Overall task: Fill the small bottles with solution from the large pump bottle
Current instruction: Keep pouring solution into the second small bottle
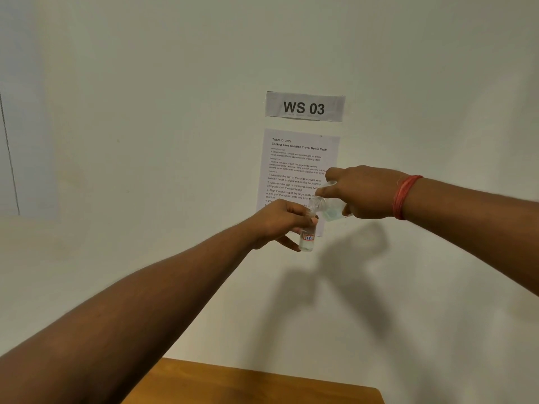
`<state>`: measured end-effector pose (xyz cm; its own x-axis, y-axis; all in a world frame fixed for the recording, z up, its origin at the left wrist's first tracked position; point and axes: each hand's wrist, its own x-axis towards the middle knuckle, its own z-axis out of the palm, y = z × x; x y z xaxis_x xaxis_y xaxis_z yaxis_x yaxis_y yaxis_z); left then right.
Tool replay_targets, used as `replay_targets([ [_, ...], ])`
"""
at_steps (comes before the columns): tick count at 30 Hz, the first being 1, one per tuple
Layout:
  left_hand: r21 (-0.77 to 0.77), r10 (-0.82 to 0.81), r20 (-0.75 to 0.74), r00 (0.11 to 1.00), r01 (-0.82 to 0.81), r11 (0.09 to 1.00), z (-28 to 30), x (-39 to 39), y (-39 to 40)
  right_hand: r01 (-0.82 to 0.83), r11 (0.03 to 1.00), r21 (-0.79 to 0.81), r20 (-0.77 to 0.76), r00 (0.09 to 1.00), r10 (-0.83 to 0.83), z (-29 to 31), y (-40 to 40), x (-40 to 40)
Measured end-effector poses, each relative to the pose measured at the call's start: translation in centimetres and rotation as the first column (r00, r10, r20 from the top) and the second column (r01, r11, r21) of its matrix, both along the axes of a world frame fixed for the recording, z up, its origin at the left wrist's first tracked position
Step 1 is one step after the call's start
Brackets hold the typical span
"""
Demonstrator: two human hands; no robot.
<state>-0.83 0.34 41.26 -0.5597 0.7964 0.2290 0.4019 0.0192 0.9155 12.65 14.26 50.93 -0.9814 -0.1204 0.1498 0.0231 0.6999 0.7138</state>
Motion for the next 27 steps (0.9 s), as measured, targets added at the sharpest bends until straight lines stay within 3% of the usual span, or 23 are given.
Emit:
replay_targets([
  [8,-0.006,0.002,-0.013,1.0,-0.002,1.0,-0.3,0.4,0.0,-0.013,0.999,-0.047,-0.023,1.0,0.011,-0.7,1.1,0.0],
  [19,-0.004,0.007,-0.005,1.0,-0.007,1.0,-3.2,1.7,0.1,-0.036,0.954,-0.298,-0.044,0.999,0.024,-4.8,3.0,1.0],
  [27,0.035,0.029,0.023,0.999,-0.03,0.999,-6.2,2.4,0.0,-0.115,0.722,-0.682,-0.138,0.99,0.027,-10.3,5.0,1.8],
])
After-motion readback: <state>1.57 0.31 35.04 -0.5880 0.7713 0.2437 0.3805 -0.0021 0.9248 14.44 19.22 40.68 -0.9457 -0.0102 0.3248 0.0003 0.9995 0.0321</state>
